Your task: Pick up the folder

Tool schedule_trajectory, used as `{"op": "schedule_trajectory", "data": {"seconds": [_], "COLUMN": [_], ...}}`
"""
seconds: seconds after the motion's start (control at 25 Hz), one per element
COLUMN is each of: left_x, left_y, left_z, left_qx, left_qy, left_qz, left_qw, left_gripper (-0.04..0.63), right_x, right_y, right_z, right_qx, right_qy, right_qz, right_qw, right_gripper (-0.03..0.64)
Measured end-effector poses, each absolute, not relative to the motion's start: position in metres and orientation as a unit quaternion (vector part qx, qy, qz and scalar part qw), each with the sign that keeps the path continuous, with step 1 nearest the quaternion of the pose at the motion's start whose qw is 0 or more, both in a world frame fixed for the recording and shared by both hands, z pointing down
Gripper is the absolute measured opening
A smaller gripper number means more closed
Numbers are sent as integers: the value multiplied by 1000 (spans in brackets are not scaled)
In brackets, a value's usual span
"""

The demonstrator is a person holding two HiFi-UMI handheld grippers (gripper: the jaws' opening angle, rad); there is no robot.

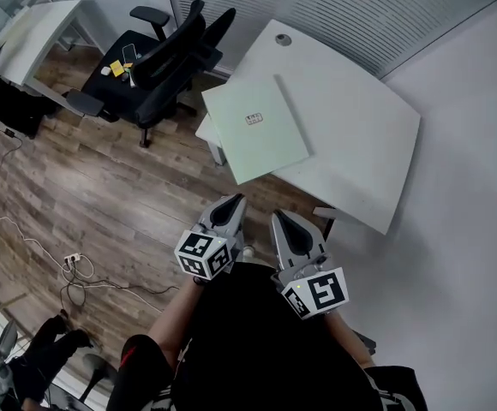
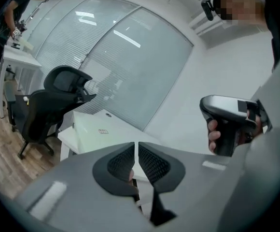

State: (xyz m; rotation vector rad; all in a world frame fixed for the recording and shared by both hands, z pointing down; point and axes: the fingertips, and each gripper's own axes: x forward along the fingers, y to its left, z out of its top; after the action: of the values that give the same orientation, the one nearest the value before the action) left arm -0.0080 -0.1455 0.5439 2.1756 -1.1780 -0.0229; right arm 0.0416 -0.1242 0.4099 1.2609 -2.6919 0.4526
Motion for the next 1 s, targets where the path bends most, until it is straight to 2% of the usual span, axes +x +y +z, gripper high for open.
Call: {"op": "schedule_trajectory", "data": {"seconds": [0.2, 0.64, 0.88, 1.0], "left_x": [-24, -35, -33, -30], "left_y": [-173, -201, -207, -214], "left_z": [584, 662, 693, 706], "left_qx": [820, 798, 783, 769], "left_qy": [-434, -366, -319, -294], "left_qz": [14, 60, 57, 42], "left_qw": [373, 475, 531, 566], "left_gripper": [22, 188, 291, 322], "right_x": [30, 6, -6, -9], "right_y": [-150, -194, -205, -211], "right_z": [413, 422, 427, 430], "right_qx": [423, 448, 455, 459], "right_qy": [-890, -876, -871, -868], "right_qz": [156, 165, 169, 170], "right_qw": [71, 72, 78, 84], "right_gripper": [0, 0, 0, 0]}}
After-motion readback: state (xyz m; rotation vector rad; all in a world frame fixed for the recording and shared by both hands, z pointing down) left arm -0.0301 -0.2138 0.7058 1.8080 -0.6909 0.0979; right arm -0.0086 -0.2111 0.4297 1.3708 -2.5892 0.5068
